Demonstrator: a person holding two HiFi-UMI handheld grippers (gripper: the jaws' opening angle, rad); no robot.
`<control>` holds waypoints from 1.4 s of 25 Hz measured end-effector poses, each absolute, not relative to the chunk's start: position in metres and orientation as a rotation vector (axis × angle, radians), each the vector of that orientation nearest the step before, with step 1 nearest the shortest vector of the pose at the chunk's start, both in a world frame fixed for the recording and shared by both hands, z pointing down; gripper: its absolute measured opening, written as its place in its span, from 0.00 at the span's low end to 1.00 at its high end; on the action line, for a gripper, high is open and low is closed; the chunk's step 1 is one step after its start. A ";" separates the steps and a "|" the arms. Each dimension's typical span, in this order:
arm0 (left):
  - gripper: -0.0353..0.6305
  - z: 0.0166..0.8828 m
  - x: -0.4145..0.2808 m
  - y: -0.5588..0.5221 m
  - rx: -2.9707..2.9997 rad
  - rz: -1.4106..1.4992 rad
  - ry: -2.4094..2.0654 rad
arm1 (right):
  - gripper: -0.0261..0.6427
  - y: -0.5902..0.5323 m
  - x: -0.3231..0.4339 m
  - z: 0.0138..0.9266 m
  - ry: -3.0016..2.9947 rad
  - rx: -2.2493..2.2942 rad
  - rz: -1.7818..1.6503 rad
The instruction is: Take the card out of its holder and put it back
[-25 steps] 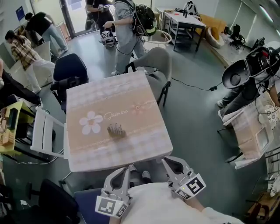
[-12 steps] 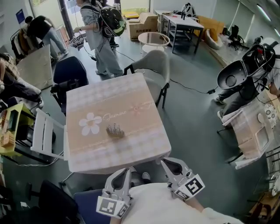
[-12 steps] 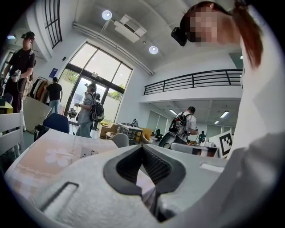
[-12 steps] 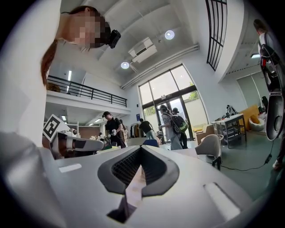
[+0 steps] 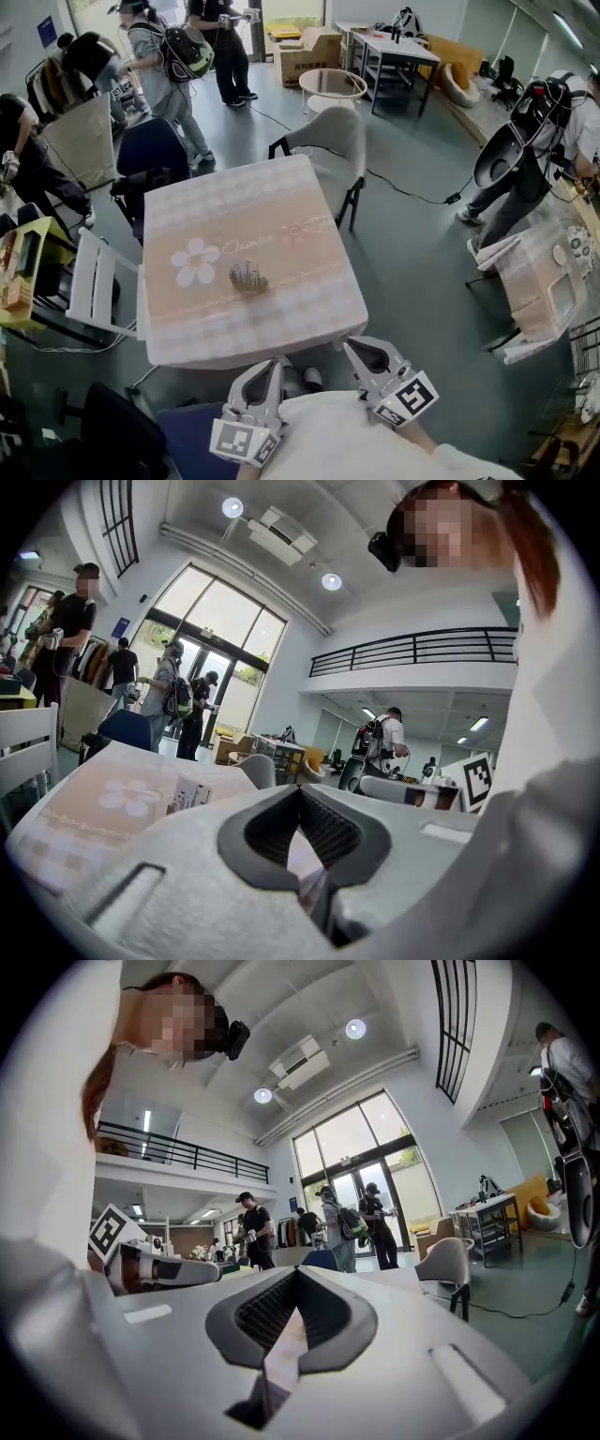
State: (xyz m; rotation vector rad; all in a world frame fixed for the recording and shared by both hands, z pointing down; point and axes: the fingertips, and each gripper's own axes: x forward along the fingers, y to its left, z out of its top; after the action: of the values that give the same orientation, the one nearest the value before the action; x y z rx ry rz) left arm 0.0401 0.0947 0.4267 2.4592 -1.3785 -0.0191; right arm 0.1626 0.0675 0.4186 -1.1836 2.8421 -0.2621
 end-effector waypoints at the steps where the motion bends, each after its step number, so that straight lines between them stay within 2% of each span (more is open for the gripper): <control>1: 0.06 0.428 0.041 0.095 2.453 -0.011 -1.378 | 0.04 0.068 0.162 0.419 2.846 -1.181 -0.264; 35: 0.06 0.432 0.031 0.097 2.394 0.006 -1.485 | 0.04 0.070 0.164 0.421 2.844 -1.187 -0.273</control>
State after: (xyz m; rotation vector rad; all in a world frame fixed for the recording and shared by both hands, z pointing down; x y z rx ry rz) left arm 0.0306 0.0968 0.4316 2.3943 -1.4854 0.0060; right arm 0.1637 0.0699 0.4206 -1.1868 2.8438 -0.2735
